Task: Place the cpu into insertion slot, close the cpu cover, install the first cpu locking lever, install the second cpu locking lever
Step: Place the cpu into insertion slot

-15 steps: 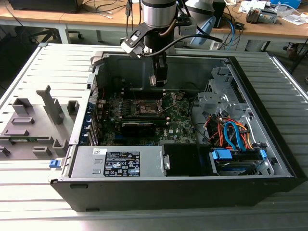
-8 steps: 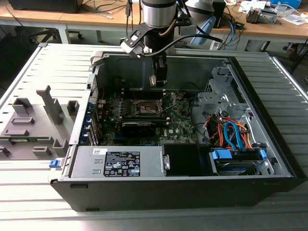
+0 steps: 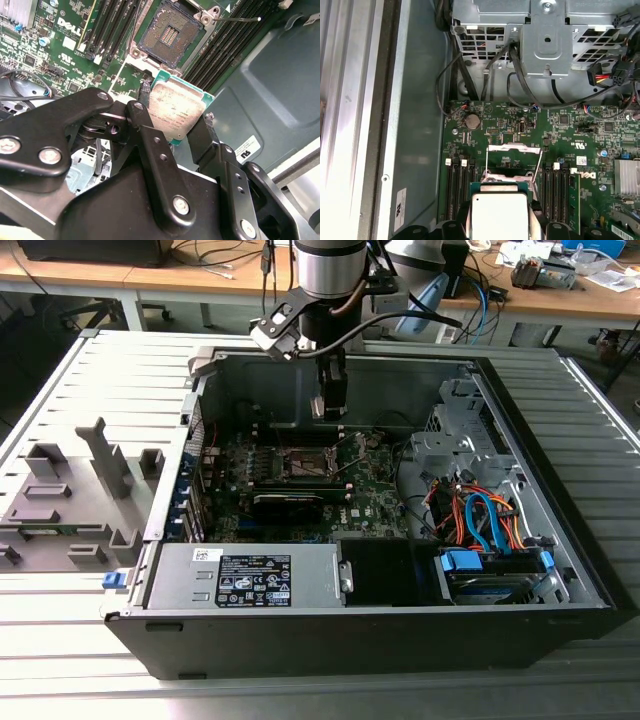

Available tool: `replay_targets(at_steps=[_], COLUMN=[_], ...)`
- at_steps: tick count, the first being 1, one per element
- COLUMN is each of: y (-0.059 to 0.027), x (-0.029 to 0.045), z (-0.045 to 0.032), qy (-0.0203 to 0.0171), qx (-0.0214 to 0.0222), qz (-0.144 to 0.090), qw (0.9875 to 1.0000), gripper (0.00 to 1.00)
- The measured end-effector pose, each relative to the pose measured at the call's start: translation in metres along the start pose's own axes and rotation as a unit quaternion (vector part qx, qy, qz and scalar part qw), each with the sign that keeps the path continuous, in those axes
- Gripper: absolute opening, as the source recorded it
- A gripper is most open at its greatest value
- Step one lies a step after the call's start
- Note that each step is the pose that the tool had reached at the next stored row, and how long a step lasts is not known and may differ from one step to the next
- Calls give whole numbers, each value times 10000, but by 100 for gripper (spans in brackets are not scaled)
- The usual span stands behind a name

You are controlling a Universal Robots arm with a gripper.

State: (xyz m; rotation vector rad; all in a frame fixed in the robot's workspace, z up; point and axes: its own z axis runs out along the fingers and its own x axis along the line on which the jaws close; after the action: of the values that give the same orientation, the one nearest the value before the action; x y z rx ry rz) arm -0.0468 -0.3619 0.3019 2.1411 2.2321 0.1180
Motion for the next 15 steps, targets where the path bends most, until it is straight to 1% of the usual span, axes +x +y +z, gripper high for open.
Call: replay_targets(at_steps=[15], y=[0], x=[0], z=[0], qy=[-6], qx=[-1], qz=[67], qw=[10000], gripper=[54])
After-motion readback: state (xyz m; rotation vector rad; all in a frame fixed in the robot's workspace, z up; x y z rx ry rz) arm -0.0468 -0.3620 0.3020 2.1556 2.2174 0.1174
